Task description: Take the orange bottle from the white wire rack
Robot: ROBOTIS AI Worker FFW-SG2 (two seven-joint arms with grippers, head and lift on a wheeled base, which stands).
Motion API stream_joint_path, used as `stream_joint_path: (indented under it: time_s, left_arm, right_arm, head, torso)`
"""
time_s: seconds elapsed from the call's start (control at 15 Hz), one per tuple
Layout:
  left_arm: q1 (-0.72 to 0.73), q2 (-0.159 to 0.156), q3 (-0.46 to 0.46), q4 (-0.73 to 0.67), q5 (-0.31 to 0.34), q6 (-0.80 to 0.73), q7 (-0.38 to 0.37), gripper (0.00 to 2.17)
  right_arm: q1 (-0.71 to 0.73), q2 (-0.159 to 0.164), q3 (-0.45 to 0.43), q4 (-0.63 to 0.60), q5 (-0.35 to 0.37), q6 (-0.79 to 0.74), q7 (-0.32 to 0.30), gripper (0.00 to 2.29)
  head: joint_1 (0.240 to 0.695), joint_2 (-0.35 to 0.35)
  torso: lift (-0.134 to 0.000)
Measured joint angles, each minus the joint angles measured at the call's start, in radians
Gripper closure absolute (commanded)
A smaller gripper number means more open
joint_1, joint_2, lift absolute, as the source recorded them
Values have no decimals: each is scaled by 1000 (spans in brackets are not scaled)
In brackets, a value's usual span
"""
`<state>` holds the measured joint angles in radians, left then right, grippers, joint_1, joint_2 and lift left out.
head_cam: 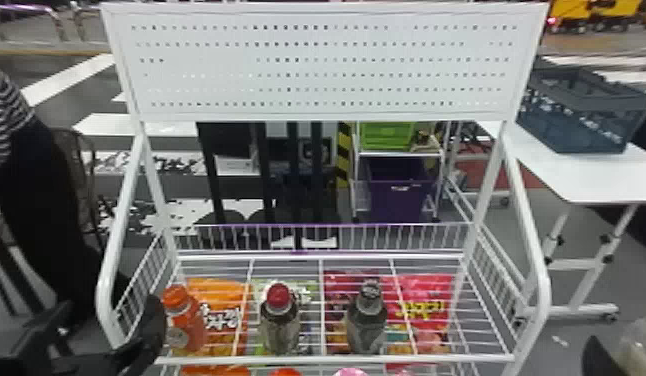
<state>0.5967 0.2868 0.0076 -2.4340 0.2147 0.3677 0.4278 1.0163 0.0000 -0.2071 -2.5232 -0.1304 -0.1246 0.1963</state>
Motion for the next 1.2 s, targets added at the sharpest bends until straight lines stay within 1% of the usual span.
stream_joint_path:
  time_s: [0.67, 0.8, 0.87, 1.0, 1.2]
  left_arm:
    - [6, 0, -1, 0, 0, -1, 0, 87]
    - [11, -1, -17, 33, -4, -33, 1, 87]
    - [14, -1, -33, 65, -6, -68, 1, 87]
    - [18, -1, -81, 172, -10, -206, 4, 87]
    - [11, -4, -169, 387, -22, -518, 9, 87]
  right_arm:
    - [8, 0, 0, -6, -1, -11, 0, 1065]
    - [10, 0, 0, -6, -2, -14, 0, 1065]
    - [10, 0, 0, -6, -2, -15, 0, 1065]
    - [10, 0, 0, -3, -4, -17, 0, 1065]
    - [9, 0, 0, 1, -6, -20, 0, 1065]
  head:
    - [499, 0]
    - [499, 0]
    - [499, 0]
    - [499, 0]
    - [499, 0]
  torso:
    - [0]
    - [0]
    - [0]
    - [0]
    - [0]
